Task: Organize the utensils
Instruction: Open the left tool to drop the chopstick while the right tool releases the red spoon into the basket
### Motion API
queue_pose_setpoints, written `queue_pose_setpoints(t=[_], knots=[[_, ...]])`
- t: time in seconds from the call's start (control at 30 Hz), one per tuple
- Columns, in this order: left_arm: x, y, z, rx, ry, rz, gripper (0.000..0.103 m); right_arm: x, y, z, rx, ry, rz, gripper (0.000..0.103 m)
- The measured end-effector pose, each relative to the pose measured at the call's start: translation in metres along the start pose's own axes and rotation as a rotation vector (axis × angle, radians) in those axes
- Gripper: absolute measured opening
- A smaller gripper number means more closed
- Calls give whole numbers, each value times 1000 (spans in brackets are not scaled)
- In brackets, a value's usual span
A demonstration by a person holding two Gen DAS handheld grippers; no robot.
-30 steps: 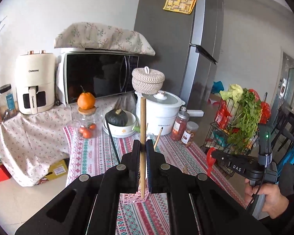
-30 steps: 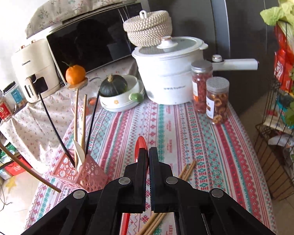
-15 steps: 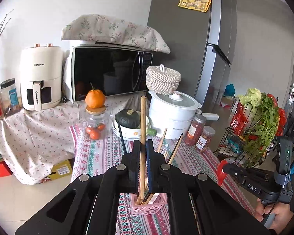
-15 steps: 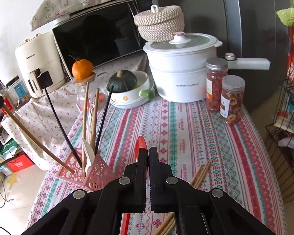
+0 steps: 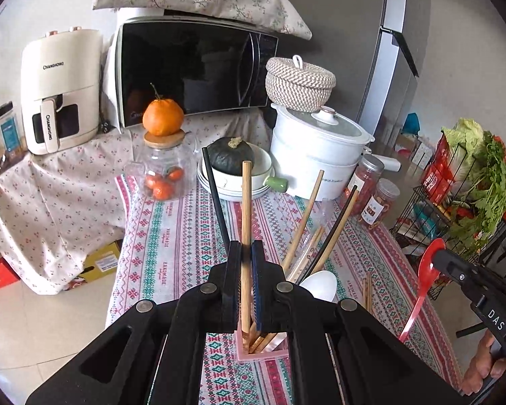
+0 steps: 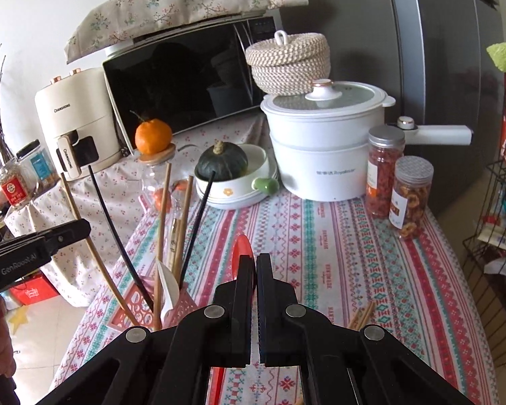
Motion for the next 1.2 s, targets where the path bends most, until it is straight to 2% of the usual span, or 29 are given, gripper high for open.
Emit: queue_pose_setpoints(t=[0.27, 0.37, 0.43, 0.7, 0.87, 1.2], knots=[[8, 1, -4, -63, -59, -21, 9, -4, 14, -23, 9, 13, 110, 1], [3, -2, -3, -54, -49, -27, 22, -8, 23, -31, 18, 8, 168, 1], [-2, -7, -5, -59, -35, -37, 38, -10, 28, -36, 24, 6, 208, 1], [-8, -35, -16, -59, 3, -169, 63, -7, 36, -58, 5, -33, 323, 1], [-11, -48, -21, -55, -5, -219, 65, 2, 30, -69, -58, -80, 359, 1], [-14, -52, -32, -63, -2, -232, 65, 25, 8, -78, -113, -128, 343, 2]])
Point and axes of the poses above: each gripper's, at about its wrist camera, not at the fingertips, and x roughly the way its jaws point, z to its right, y to its top, the point moved 4 cm from there along x, roughly the way its jaws point, and after that the axes turned 6 degrees about x, right-handed, at the moved point
